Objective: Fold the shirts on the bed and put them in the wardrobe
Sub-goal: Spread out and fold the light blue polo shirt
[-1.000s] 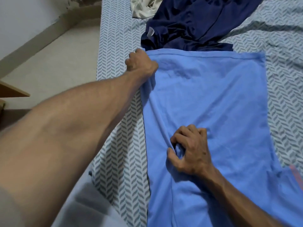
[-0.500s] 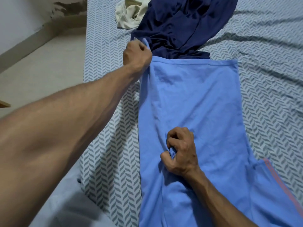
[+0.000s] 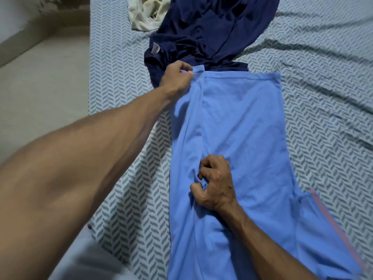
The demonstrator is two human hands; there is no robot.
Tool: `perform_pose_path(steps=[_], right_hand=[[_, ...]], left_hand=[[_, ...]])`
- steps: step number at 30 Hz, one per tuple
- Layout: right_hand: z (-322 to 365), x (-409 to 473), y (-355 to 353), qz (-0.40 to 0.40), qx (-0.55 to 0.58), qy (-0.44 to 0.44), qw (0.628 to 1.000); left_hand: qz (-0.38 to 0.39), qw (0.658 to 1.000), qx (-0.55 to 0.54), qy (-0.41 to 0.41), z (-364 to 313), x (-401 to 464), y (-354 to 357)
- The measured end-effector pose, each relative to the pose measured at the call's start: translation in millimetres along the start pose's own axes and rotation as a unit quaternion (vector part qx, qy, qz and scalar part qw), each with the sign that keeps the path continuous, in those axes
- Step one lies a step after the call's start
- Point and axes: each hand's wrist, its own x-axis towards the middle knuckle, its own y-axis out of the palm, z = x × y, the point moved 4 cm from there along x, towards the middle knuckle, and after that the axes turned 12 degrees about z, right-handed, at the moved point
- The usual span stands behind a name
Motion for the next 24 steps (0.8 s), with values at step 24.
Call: perform_pose_path(steps=[24], right_hand=[[21,-61,-68,0.329,0.038,0.314,0.89]], left_hand=[[0.344,0.882,0.173,-0.272,154,-366,36]])
